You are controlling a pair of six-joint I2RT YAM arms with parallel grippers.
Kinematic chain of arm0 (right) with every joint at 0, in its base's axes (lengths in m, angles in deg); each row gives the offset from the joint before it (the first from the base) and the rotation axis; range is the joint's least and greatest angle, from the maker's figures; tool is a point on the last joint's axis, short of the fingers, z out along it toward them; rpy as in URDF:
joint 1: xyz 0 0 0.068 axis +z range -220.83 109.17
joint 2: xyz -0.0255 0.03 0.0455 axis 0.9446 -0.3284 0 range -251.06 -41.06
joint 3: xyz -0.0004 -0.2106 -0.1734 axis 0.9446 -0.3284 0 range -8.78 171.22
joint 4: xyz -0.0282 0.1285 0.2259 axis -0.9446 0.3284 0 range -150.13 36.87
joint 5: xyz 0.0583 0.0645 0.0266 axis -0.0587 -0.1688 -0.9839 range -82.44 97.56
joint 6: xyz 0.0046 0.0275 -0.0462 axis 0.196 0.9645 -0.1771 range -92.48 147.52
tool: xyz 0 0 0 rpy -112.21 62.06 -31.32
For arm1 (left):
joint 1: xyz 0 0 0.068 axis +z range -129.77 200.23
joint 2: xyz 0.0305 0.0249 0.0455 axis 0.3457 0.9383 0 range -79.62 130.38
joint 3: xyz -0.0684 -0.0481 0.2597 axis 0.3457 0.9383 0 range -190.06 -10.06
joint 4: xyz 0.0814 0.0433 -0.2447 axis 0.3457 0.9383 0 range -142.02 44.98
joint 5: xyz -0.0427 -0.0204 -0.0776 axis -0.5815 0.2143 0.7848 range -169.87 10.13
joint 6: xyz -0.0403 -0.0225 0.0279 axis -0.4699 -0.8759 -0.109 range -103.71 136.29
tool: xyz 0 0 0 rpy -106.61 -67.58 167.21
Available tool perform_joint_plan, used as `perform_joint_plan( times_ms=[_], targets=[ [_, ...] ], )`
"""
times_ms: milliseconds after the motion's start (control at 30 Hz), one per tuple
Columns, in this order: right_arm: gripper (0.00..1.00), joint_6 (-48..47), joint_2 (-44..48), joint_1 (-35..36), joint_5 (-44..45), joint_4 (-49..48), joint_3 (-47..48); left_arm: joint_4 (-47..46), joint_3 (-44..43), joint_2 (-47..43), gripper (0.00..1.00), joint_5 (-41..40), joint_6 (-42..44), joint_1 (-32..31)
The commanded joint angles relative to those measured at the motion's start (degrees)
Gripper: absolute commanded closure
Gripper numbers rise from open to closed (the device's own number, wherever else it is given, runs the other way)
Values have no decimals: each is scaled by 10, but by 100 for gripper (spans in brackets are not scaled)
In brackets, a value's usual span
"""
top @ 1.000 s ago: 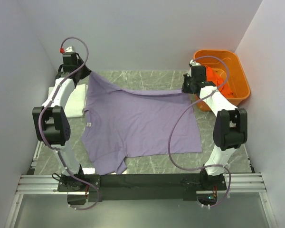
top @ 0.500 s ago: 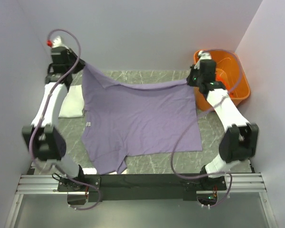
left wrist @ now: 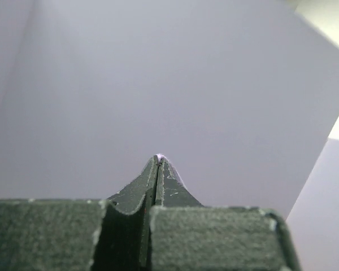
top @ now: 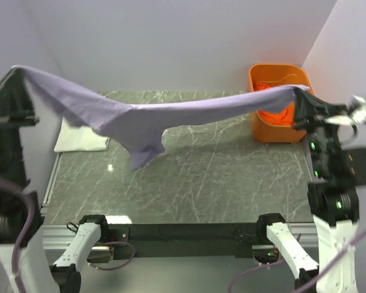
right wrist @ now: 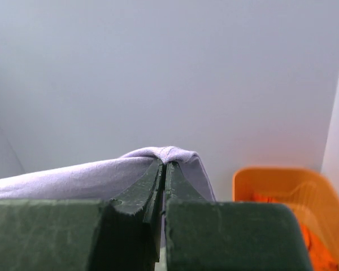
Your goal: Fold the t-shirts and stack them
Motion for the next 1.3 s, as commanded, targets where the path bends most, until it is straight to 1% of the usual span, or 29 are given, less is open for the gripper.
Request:
perform_joint_plan(
  times_ms=[0, 133, 167, 200, 300, 400, 533, 567, 600, 667, 700, 733, 767, 800, 833, 867, 900, 933, 967, 1033, 1067, 1100, 1133, 1167, 1233, 1267],
  targets=[
    [100, -30, 50, -3, 3, -10, -11, 42, -35, -13, 99, -22, 31, 1],
    [100, -46, 89, -4, -3, -1, 3, 74, -132, -14, 99, -17, 63, 1],
    [100, -48, 93, -3, -7, 3, 7, 84, -157, 3, 99, -14, 70, 2],
    [100, -50, 97, -4, -10, 12, 21, 108, -208, 15, 99, -11, 82, 1],
    [100, -56, 100, -4, -23, 22, 41, 126, -280, 62, 99, 7, 96, 1],
    [100, -62, 90, -3, -27, 25, 43, 118, -292, 105, 99, 20, 96, 1],
    [100, -63, 53, -4, -32, 42, 35, 98, -271, 169, 99, 66, 79, 1],
    [99, -63, 44, -3, -31, 42, 28, 93, -262, 197, 99, 74, 72, 2],
    [99, -63, 26, -4, -32, 40, 11, 86, -231, 208, 99, 98, 62, 1],
    [99, -61, 3, -3, -37, 33, -28, 55, -185, 241, 99, 119, 52, 1],
    [99, -59, -25, -4, -40, 25, -40, 44, -136, 251, 99, 130, 43, 0],
    [98, -53, -41, -3, -43, 18, -53, 33, -112, 263, 99, 134, 41, -1],
    [98, -48, -57, -3, -41, 10, -85, 14, -89, 287, 99, 131, 42, -5],
    [98, -37, -86, -2, -39, -18, -102, 6, -47, 301, 99, 117, 49, -10],
    [98, -31, -103, -3, -31, -32, -117, -3, -29, 316, 99, 108, 55, -27],
    [98, -28, -121, -3, -29, -46, -143, -15, -12, 350, 99, 99, 61, -34],
    [98, -22, -160, -2, -27, -69, -153, -21, 12, 368, 99, 85, 72, -47],
    [98, -22, -180, -2, -28, -78, -161, -27, 22, 408, 99, 79, 76, -52],
    [98, -22, -222, -2, -25, -89, -175, -40, 40, 430, 99, 77, 77, -56],
    [98, -25, -267, -3, -20, -118, -187, -52, 52, 472, 99, 71, 72, -60],
    [98, -30, -312, -3, -11, -126, -190, -57, 61, 516, 99, 70, 64, -60],
    [98, -37, -335, -3, -8, -131, -188, -65, 62, 537, 99, 67, 62, -60],
    [98, -42, -359, -4, 0, -131, -184, -68, 62, 576, 99, 61, 59, -60],
    [98, -46, -403, -5, 6, -130, -171, -71, 62, 594, 99, 57, 55, -60],
    [98, -59, -446, -4, 20, -114, -151, -82, 61, 634, 99, 49, 52, -60],
    [98, -62, -482, -4, 20, -108, -127, -84, 57, 642, 99, 43, 50, -60]
  ],
)
